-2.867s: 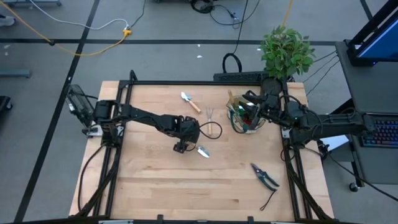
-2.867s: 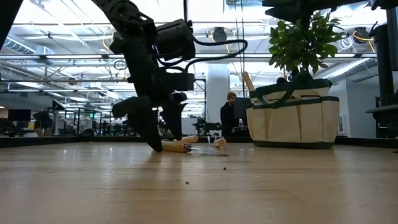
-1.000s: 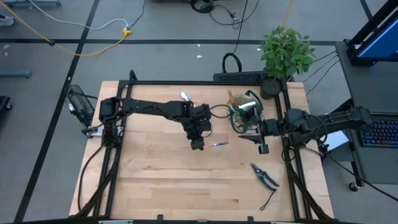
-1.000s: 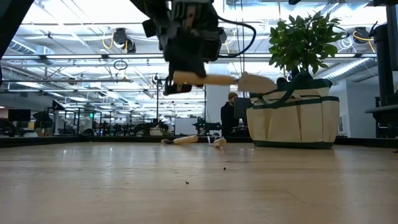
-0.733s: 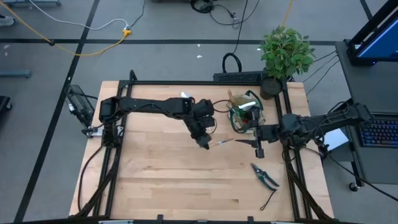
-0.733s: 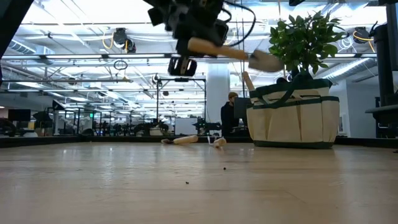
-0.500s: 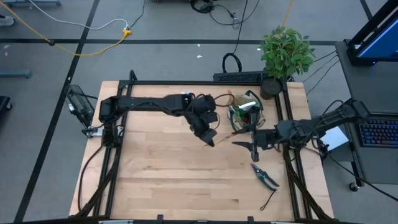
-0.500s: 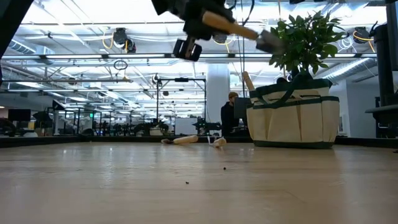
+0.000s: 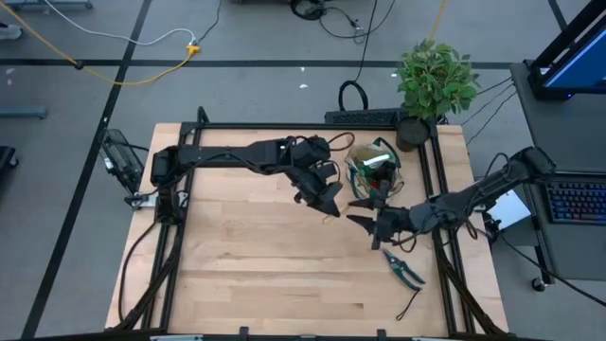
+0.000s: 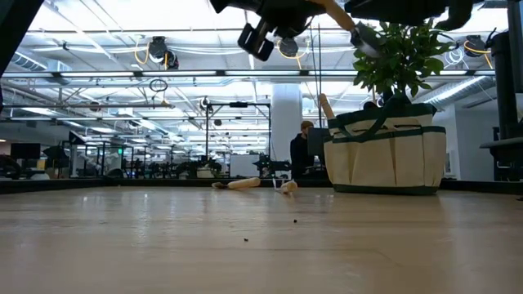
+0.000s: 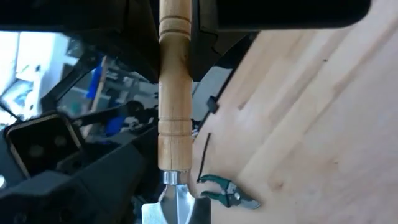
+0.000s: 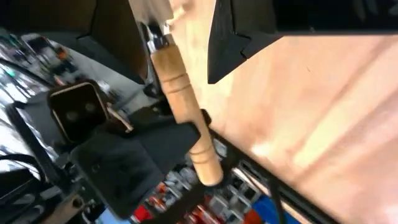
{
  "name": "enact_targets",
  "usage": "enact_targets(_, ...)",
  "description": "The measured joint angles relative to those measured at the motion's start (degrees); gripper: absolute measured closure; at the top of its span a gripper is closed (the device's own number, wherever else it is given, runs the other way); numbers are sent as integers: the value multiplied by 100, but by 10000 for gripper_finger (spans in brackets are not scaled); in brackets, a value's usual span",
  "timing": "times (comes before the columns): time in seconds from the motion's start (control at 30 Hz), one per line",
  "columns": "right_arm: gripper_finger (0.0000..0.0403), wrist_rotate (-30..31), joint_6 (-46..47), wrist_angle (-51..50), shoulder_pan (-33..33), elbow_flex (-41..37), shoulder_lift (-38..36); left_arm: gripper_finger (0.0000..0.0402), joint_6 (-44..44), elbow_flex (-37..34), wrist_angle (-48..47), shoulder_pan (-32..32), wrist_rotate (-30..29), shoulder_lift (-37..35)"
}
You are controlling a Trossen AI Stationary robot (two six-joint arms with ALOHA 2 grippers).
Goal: Pick & Place Garden tools in Gardening bag
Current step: Put the bottom brown trowel into the gardening bag
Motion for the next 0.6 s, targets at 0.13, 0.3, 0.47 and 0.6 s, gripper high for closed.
enact_targets(0.13,242,412,-296,610,107,0,196,337,-356,0,152,-2,-9,0)
enact_targets(0.3,245,442,-577,1155,129,2,396,337,-665,0,234,-39,-230,0)
enact_targets(0.47,249,1024,-645,1133,127,2,665,337,-904,-2,583,-39,-408,0)
enact_targets(0.6,248,1370,-699,1150,127,7,778,337,-1065,-10,698,-38,-490,5)
